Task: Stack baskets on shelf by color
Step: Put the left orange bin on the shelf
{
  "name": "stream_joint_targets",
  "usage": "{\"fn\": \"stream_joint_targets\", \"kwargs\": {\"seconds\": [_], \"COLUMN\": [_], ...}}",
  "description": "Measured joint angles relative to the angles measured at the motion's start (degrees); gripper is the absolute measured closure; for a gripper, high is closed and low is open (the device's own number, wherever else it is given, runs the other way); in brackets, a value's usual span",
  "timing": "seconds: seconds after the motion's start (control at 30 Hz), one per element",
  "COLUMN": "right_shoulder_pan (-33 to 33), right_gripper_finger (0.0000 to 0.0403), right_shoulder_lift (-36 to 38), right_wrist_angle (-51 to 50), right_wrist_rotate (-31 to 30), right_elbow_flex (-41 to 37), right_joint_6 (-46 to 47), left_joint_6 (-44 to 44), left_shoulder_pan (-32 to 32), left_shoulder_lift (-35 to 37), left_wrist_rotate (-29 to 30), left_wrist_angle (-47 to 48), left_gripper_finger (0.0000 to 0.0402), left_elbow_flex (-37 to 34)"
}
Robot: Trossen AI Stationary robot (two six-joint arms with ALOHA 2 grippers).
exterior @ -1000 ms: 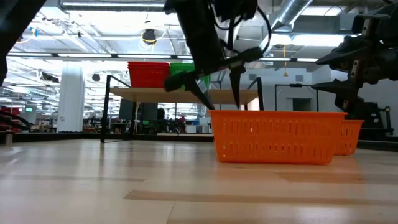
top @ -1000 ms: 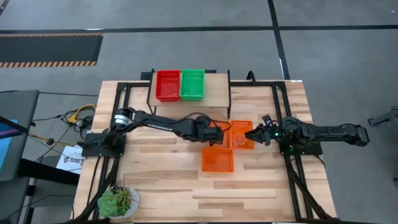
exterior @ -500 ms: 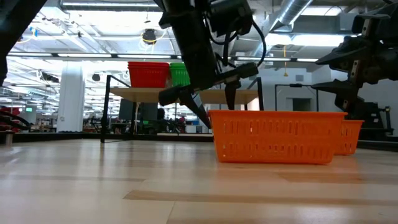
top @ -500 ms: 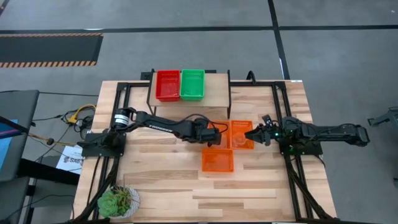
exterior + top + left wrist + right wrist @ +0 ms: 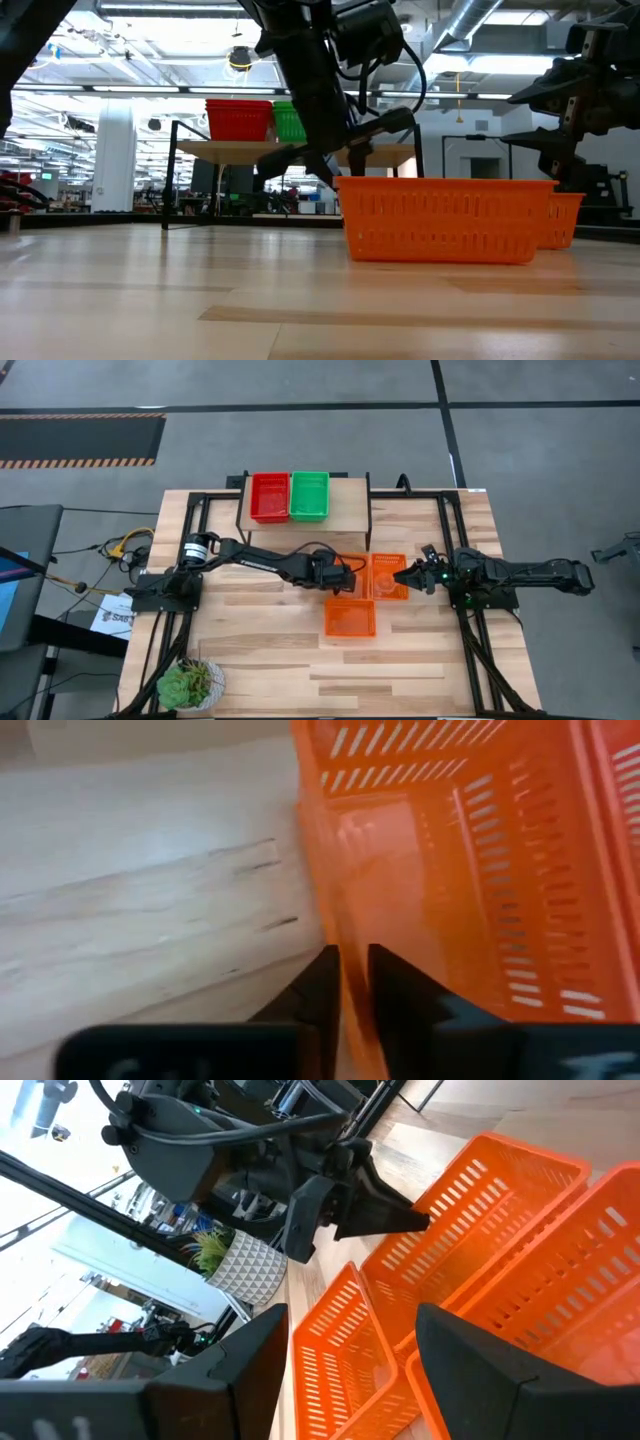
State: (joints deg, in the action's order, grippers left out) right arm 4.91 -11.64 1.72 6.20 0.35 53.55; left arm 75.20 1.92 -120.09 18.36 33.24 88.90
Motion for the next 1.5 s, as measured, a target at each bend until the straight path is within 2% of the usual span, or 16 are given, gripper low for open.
{"fn": "stream_joint_targets", "kwargs": {"seconds": [0.1, 0.3, 0.5, 0.63, 1.0, 1.2, 1.37, 1.5], "right_shoulder_pan": [0.0, 0.0, 0.02, 0.01, 0.01, 0.02, 0.02, 0.02], "right_gripper_finger": [0.0159, 0.0159, 0.0159, 0.0159, 0.0159, 0.0159, 0.0159, 0.0159], "right_shoulder_lift": [0.01, 0.0, 0.0, 0.01, 0.0, 0.02, 0.02, 0.02], "right_wrist_angle": [0.0, 0.02, 0.02, 0.02, 0.02, 0.0, 0.02, 0.02], "right_wrist_rotate": [0.0, 0.0, 0.0, 0.0, 0.0, 0.0, -0.02, -0.02], "right_elbow_flex": [-0.01, -0.01, -0.01, -0.01, 0.0, -0.01, -0.01, -0.01], "right_joint_6": [0.01, 0.0, -0.01, 0.0, -0.03, -0.11, -0.93, -1.0], "left_joint_6": [-0.92, -0.94, -1.47, -2.79, -4.53, -4.26, -5.2, -9.24], "left_shoulder_pan": [-0.03, -0.05, -0.05, 0.13, 0.96, 0.96, 0.2, -1.5], "left_shoulder_lift": [0.0, 0.46, 0.48, 0.51, 0.55, 0.55, 0.57, 0.57], "left_wrist_rotate": [1.14, 1.09, 0.95, -1.32, -0.67, 2.74, 9.81, 15.37], "left_wrist_angle": [-0.15, -0.42, 0.14, 3.11, 26.42, 31.7, 31.71, 31.68], "left_gripper_finger": [0.0394, 0.04, 0.0401, 0.0401, 0.0401, 0.0401, 0.0401, 0.0401], "left_elbow_flex": [0.0, 1.04, 5.2, 9.9, 25.59, 34.04, 40.55, 44.52]}}
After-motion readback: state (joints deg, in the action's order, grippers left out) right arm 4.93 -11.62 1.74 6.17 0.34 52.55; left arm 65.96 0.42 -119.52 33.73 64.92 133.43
